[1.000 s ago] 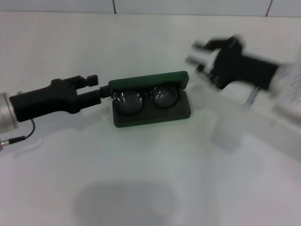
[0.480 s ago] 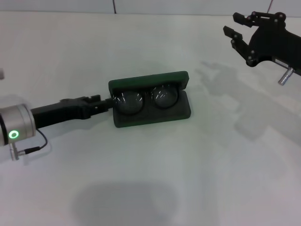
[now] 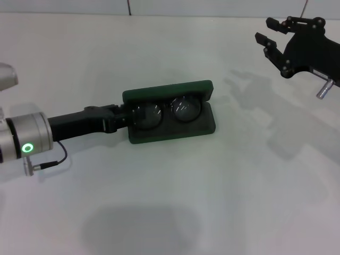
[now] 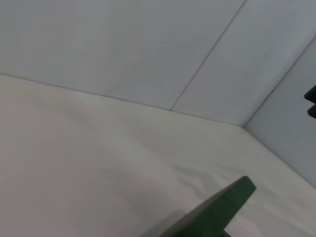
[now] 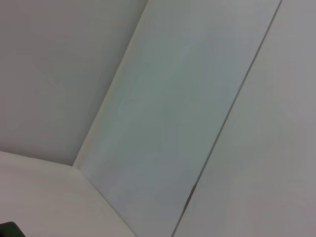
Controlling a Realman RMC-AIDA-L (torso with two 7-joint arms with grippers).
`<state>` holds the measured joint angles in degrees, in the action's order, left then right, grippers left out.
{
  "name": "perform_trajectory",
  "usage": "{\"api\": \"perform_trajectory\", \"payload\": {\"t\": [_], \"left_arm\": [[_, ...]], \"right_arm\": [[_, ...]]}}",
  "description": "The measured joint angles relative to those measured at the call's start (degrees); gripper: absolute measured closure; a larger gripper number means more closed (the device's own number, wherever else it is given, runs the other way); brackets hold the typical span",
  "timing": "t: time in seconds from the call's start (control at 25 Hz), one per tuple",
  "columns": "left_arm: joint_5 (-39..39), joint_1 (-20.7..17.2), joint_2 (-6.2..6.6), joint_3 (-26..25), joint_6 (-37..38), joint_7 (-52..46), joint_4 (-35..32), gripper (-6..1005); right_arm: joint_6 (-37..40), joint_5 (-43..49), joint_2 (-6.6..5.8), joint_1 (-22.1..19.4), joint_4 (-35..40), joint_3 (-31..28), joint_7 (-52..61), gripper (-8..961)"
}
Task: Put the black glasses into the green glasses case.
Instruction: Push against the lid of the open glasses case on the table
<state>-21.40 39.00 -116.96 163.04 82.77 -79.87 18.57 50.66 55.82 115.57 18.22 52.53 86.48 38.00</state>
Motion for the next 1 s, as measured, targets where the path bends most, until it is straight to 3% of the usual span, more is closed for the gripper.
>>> {"api": "perform_trajectory", "payload": {"t": [1.0], "left_arm": [[-0.48,0.17,-0.52,-0.09,-4.78,-1.54,0.26,428]], "right_arm": [[0.15,0.08,-0.09,-0.14,-1.17,-0.42,-3.19,685]]}}
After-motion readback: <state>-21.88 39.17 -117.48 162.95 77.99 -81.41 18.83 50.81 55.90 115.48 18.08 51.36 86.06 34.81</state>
